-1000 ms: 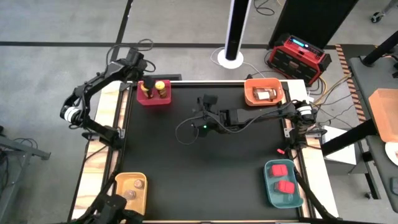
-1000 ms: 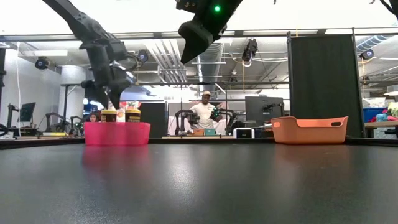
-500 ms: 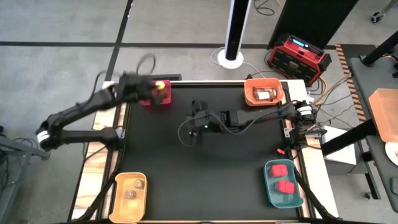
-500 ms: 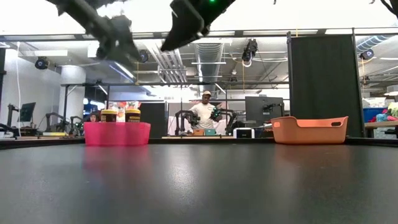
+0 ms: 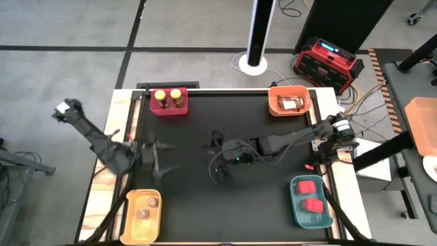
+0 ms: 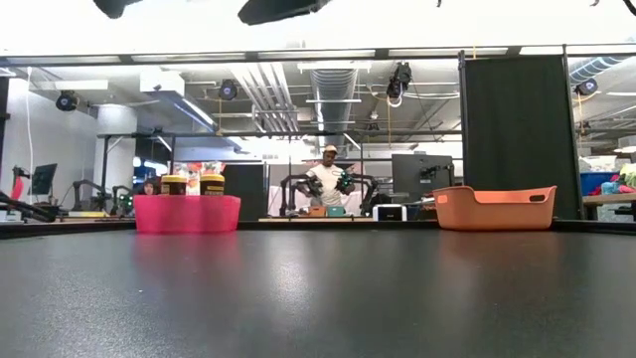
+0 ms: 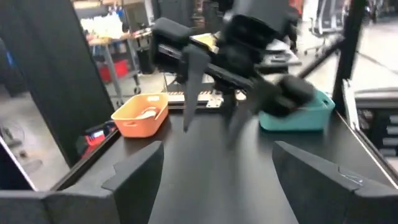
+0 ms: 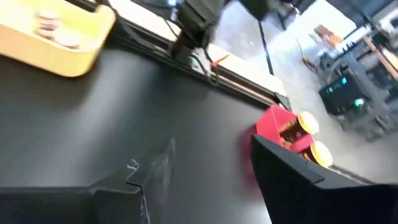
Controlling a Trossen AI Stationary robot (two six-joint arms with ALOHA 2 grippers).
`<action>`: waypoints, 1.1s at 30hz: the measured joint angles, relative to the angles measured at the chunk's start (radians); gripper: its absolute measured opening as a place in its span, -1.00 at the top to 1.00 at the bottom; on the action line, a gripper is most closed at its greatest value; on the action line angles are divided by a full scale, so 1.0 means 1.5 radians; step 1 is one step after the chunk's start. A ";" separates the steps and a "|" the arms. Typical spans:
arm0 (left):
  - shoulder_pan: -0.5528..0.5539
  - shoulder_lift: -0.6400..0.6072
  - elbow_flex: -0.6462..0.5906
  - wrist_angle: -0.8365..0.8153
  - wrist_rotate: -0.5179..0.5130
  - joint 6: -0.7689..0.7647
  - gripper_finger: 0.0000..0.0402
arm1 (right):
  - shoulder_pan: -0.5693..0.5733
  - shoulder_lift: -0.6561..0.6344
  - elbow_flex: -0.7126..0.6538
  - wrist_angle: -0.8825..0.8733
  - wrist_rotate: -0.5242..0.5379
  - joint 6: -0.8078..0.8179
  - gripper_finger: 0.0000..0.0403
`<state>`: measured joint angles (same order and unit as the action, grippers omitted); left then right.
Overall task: Sort spices by type
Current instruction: Return to Home Position
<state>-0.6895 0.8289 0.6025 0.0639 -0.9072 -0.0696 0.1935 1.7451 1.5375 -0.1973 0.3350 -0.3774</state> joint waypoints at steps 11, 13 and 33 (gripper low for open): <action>-0.097 0.063 -0.008 0.017 0.037 -0.009 -0.37 | 0.011 -0.137 -0.195 0.151 -0.103 -0.015 0.20; -0.069 0.075 -0.024 0.043 0.069 0.002 -0.35 | 0.011 -0.157 -0.242 0.202 -0.106 -0.023 0.23; 0.198 -0.016 -0.158 0.138 0.309 0.074 -0.23 | -0.037 -0.221 -0.520 0.560 -0.106 -0.001 0.58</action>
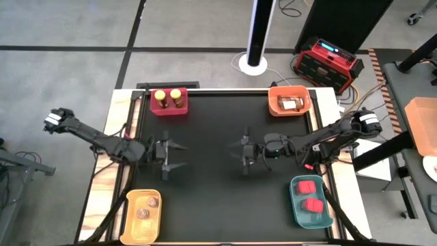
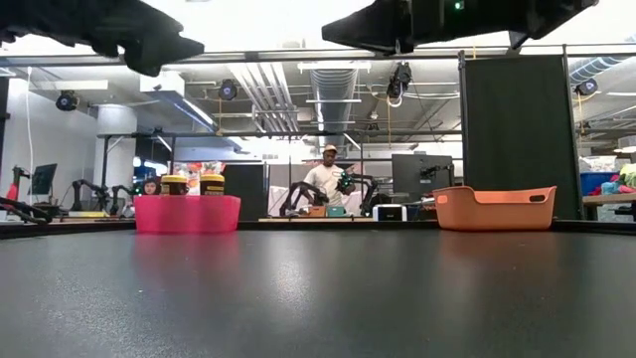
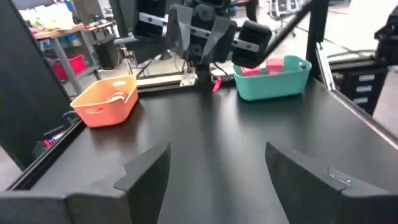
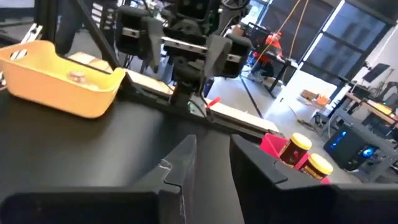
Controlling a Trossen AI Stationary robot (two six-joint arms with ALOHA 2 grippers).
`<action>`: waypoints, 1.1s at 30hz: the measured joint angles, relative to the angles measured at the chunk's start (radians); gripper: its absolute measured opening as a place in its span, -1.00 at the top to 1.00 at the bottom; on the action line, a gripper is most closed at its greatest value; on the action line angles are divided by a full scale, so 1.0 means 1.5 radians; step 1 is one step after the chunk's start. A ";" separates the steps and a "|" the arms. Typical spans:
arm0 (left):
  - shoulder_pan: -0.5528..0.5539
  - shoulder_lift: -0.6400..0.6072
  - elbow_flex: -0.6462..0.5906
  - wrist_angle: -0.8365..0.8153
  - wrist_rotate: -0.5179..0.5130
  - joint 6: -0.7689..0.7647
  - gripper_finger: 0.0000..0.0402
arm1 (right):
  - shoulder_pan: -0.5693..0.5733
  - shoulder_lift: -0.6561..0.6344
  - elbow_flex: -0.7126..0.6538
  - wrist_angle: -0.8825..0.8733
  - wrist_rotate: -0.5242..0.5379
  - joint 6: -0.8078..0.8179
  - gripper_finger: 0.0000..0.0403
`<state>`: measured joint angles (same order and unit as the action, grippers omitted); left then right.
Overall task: Sort spices by type
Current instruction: Return to Home Position
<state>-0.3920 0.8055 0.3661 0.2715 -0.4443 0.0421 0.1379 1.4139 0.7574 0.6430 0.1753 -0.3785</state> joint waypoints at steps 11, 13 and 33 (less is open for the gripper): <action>0.130 -0.093 -0.139 0.105 0.135 0.004 -0.23 | -0.026 -0.089 -0.110 0.074 -0.035 -0.034 0.75; 0.150 -0.114 -0.142 0.095 0.149 0.007 -0.23 | -0.037 -0.123 -0.134 0.076 -0.035 -0.033 0.78; 0.191 -0.455 -0.187 -0.119 0.186 0.018 -0.23 | -0.069 -0.400 -0.370 0.107 -0.050 0.026 0.84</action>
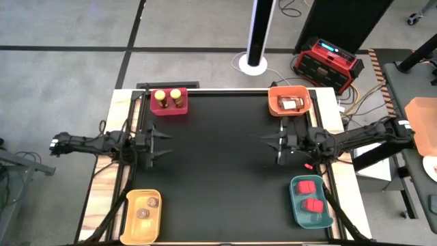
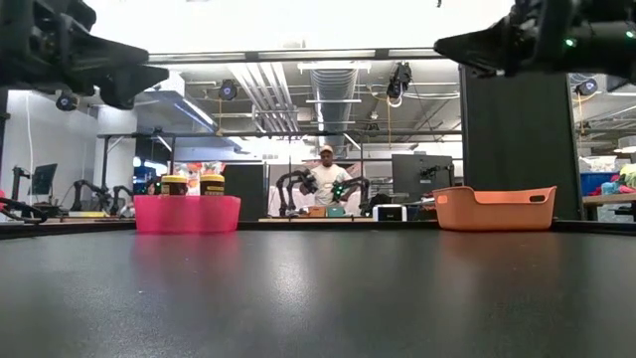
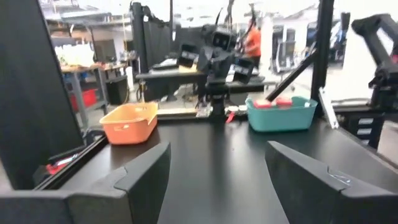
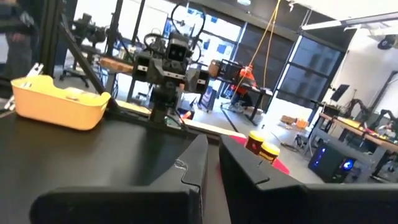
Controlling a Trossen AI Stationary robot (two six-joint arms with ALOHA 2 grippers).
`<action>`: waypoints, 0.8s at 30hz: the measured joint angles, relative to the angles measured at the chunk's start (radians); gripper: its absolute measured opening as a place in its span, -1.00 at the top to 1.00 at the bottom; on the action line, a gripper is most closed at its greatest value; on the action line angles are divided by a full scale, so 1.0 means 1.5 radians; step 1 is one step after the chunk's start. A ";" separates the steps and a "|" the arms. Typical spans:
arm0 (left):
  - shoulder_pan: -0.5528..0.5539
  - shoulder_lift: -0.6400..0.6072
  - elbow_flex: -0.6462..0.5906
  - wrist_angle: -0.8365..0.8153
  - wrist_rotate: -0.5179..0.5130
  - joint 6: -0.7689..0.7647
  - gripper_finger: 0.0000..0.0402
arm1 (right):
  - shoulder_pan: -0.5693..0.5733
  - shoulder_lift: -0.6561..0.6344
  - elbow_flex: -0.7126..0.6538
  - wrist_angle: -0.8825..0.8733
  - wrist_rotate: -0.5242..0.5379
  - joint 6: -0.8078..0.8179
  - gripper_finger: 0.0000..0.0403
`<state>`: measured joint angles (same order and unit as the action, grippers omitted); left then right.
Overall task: Sort spices by type
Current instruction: Return to Home Position
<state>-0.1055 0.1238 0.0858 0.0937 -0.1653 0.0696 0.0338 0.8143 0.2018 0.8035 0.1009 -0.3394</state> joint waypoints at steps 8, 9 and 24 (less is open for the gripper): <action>0.000 -0.080 -0.050 -0.028 -0.002 -0.037 -0.23 | 0.000 -0.102 -0.111 0.079 -0.002 0.006 0.83; 0.000 -0.077 -0.050 -0.029 -0.002 -0.044 -0.23 | 0.000 -0.117 -0.125 0.083 -0.003 0.005 0.83; 0.000 -0.017 -0.043 -0.029 -0.005 -0.082 -0.23 | -0.001 -0.187 -0.127 -0.030 -0.010 0.175 0.83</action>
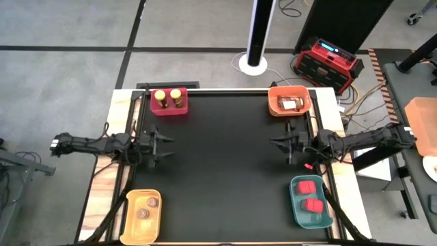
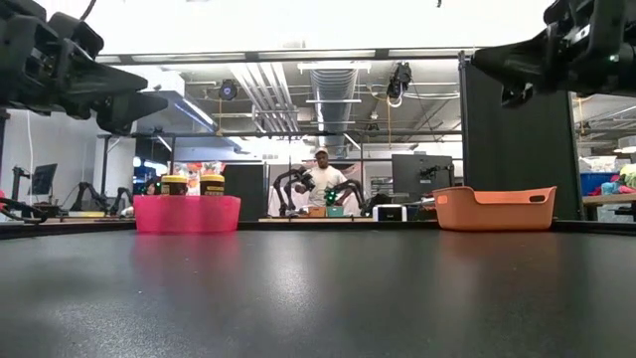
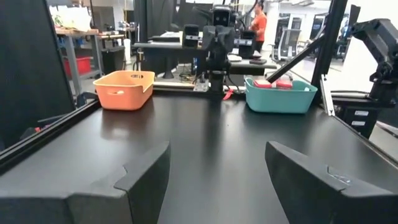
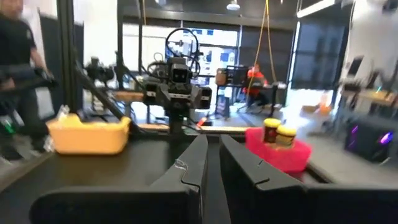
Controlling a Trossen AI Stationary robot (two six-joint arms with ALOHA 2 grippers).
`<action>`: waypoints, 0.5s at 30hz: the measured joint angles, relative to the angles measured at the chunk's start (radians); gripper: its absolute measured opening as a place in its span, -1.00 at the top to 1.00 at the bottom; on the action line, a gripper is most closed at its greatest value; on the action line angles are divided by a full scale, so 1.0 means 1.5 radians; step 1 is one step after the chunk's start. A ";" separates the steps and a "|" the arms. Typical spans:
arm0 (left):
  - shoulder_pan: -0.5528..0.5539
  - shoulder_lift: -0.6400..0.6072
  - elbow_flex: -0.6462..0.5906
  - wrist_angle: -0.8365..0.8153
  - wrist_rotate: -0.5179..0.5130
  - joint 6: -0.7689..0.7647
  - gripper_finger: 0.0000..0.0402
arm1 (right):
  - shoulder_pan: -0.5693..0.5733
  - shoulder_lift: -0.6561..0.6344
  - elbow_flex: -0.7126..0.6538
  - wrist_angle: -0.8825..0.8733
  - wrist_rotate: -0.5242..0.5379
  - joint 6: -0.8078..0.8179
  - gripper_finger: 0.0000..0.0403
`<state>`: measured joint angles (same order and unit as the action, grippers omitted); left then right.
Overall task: Sort spices by type
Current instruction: Return to Home Position
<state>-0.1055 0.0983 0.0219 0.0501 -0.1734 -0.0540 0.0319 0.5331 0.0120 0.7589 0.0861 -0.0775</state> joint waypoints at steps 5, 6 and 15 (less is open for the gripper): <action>0.000 0.013 0.000 0.000 0.000 0.000 -0.23 | 0.000 0.000 0.000 0.000 0.000 0.109 0.83; 0.000 0.016 0.000 0.000 0.000 0.000 -0.23 | 0.000 0.000 0.000 0.000 0.000 0.124 0.83; 0.000 0.037 0.000 0.000 0.000 0.000 -0.23 | 0.000 0.000 0.000 0.000 0.000 0.144 0.83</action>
<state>-0.1051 0.1542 0.0223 0.0505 -0.1734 -0.0540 0.0319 0.5331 0.0116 0.7589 0.0861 0.1387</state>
